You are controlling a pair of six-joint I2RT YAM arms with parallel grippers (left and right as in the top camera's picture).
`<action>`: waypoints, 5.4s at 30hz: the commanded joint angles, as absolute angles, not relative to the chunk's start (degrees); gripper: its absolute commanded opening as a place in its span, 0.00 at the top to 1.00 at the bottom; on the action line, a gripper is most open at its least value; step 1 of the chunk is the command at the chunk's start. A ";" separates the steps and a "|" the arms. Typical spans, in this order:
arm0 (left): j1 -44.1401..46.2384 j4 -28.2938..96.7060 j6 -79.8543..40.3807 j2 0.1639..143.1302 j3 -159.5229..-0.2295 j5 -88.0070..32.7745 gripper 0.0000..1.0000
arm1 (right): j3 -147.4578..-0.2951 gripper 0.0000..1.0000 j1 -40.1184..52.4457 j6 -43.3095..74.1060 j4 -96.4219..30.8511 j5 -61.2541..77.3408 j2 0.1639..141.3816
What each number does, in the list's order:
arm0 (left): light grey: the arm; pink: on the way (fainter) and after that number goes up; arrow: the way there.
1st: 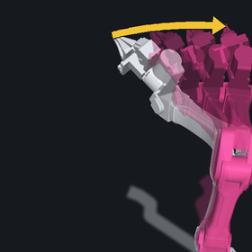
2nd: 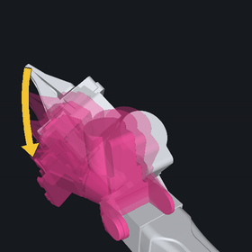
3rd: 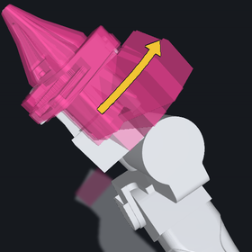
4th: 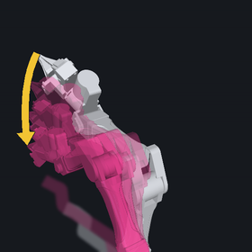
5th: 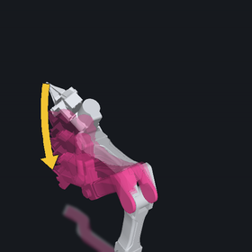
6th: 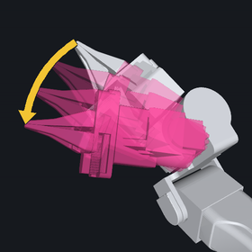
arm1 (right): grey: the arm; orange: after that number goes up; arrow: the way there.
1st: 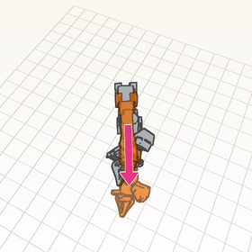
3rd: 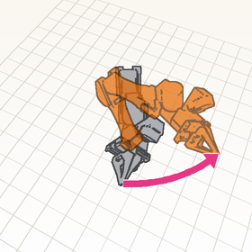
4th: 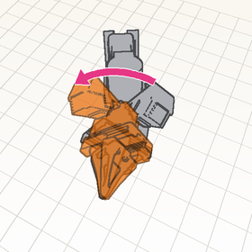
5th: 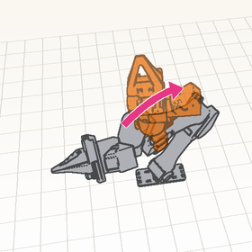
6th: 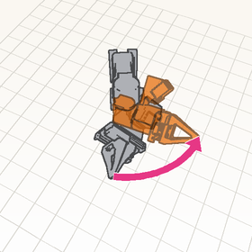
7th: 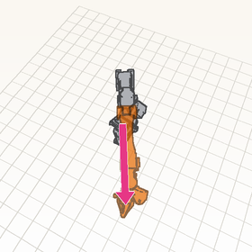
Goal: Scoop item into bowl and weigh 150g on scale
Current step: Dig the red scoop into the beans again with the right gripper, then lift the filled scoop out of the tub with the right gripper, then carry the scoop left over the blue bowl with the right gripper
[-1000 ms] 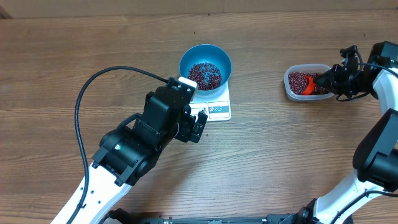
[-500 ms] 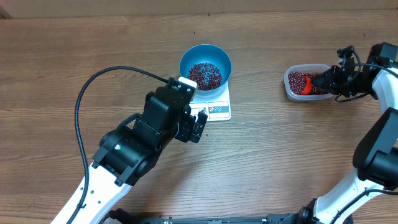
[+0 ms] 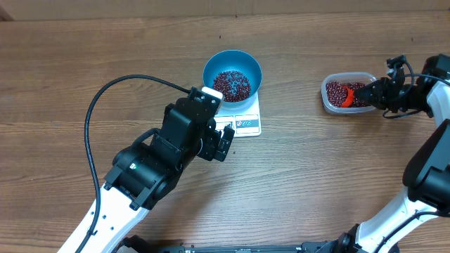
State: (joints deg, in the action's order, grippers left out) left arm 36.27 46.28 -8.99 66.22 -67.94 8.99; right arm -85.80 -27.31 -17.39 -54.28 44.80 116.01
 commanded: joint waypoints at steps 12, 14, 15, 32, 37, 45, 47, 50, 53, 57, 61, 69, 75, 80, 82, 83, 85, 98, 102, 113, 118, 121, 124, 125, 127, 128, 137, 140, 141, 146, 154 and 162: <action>36.01 46.28 -9.41 65.23 -68.07 9.37 0.01 | -85.17 0.96 -29.47 -18.83 -54.28 51.13 119.83; 36.01 46.28 -9.41 65.23 -68.07 9.37 0.00 | -85.12 0.96 -29.52 -19.51 -54.22 51.59 119.83; 36.01 46.28 -9.41 65.23 -68.07 9.37 0.01 | -85.12 0.96 -29.56 -19.59 -54.24 51.83 119.83; 36.01 46.28 -9.41 65.23 -68.07 9.37 0.01 | -85.08 0.96 -34.83 -20.03 -54.68 62.37 119.83; 36.01 46.28 -9.41 65.23 -68.07 9.37 0.00 | -85.06 0.96 -35.73 -20.03 -55.02 64.20 119.83; 36.01 46.26 -9.41 65.23 -68.07 9.37 0.01 | -85.06 0.96 -35.81 -20.03 -55.70 66.15 119.83; 36.01 46.28 -9.41 65.23 -68.07 9.37 0.00 | -85.06 0.96 -35.81 -20.01 -55.96 66.17 119.83; 36.01 46.28 -9.41 65.23 -68.07 9.37 0.01 | -85.06 0.96 -35.88 -20.01 -56.16 67.20 119.83; 36.01 46.28 -9.41 65.23 -68.07 9.37 0.01 | -85.06 0.96 -36.16 -19.99 -56.40 68.34 119.83; 36.01 46.28 -9.41 65.23 -68.07 9.37 0.00 | -85.06 0.96 -37.04 -20.01 -57.08 69.76 119.83; 36.01 46.28 -9.41 65.23 -68.07 9.37 0.00 | -85.06 0.96 -38.13 -20.03 -58.04 71.88 119.83; 36.01 46.28 -9.41 65.23 -68.07 9.37 0.00 | -85.06 0.96 -38.33 -20.56 -60.42 75.18 119.83; 36.01 46.28 -9.41 65.23 -68.07 9.37 0.00 | -85.06 0.96 -38.33 -24.80 -64.05 77.73 119.83; 36.01 46.28 -9.41 65.23 -68.07 9.37 0.01 | -85.08 0.96 -38.33 -24.80 -65.10 78.19 119.83; 36.01 46.28 -9.41 65.23 -68.07 9.37 0.00 | -85.06 0.96 -38.26 -24.82 -65.69 78.32 119.83; 36.01 46.28 -9.41 65.23 -68.07 9.37 0.00 | -85.06 0.96 -38.26 -24.97 -66.22 78.52 119.83; 36.01 46.28 -9.41 65.23 -68.07 9.37 0.00 | -85.06 0.96 -38.26 -26.17 -67.48 79.64 119.83; 36.01 46.28 -9.41 65.23 -68.07 9.37 0.01 | -85.06 0.96 -37.58 -31.99 -74.54 81.17 119.83; 36.01 46.28 -9.41 65.23 -68.07 9.37 0.00 | -85.08 0.96 -36.25 -32.03 -75.20 81.17 119.83; 36.01 46.28 -9.41 65.23 -68.07 9.37 0.01 | -85.08 0.96 -27.79 -32.01 -75.37 81.32 119.83; 36.01 46.28 -9.41 65.23 -68.07 9.37 0.00 | -85.08 0.96 -22.90 -32.01 -75.31 81.36 119.83; 36.01 46.28 -9.41 65.23 -68.07 9.37 0.01 | -85.08 0.96 -20.25 -32.01 -75.11 82.30 119.83; 36.01 46.28 -9.41 65.23 -68.07 9.37 0.00 | -85.08 0.96 -17.78 -32.03 -74.63 84.55 119.83; 36.01 46.28 -9.41 65.23 -68.07 9.37 0.00 | -85.08 0.96 -17.21 -32.01 -74.32 85.01 119.83; 36.01 46.28 -9.41 65.23 -68.07 9.37 0.00 | -85.08 0.96 -15.27 -32.01 -73.19 85.38 119.83; 36.01 46.28 -9.41 65.23 -68.07 9.37 0.00 | -85.08 0.96 -14.61 -31.99 -72.97 85.45 119.83; 36.01 46.28 -9.41 65.23 -68.07 9.37 0.00 | -85.10 0.96 -8.49 -31.44 -70.78 89.93 119.83; 36.01 46.28 -9.41 65.23 -68.07 9.37 0.00 | -85.10 0.96 -6.61 -31.40 -69.19 89.91 119.83; 36.01 46.28 -9.41 65.23 -68.07 9.37 0.01 | -85.10 0.96 -5.98 -31.42 -68.97 89.91 119.83; 36.01 46.28 -9.41 65.23 -68.07 9.37 0.00 | -85.10 0.96 -2.76 -31.33 -66.50 89.91 119.83; 36.01 46.28 -9.41 65.23 -68.07 9.37 0.01 | -85.14 0.96 -0.05 -19.31 -56.71 89.91 119.83; 36.01 46.28 -9.41 65.23 -68.07 9.37 0.00 | -85.14 0.96 1.34 -9.93 -45.71 89.91 119.83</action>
State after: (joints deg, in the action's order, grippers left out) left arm 36.27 46.28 -8.99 66.22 -67.94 9.02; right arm -85.08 0.45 -15.31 -47.81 87.72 119.66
